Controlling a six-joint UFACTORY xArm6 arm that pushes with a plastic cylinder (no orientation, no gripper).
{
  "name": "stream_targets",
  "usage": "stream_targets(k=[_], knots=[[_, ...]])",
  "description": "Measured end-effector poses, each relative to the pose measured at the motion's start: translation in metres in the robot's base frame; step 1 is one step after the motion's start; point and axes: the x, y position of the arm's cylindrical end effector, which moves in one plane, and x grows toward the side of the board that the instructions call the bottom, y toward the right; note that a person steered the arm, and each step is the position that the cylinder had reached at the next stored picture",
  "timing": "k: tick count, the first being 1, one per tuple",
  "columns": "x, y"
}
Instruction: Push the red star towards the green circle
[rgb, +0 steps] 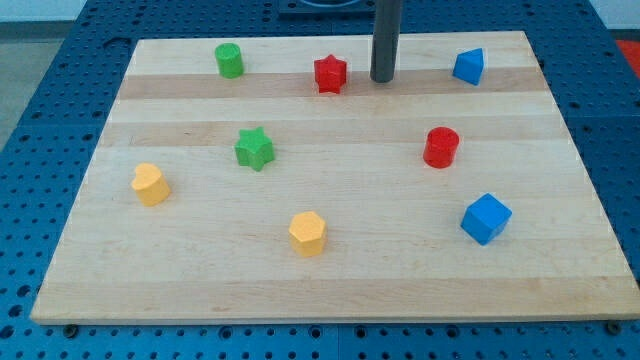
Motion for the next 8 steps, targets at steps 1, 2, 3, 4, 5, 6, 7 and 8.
stream_targets(k=[1, 2, 3, 4, 5, 6, 7, 8], knots=[[0.000, -0.002], [0.000, -0.003], [0.002, -0.008], [0.004, -0.018], [-0.016, -0.077], [-0.008, -0.125], [-0.004, -0.125], [-0.004, -0.123]])
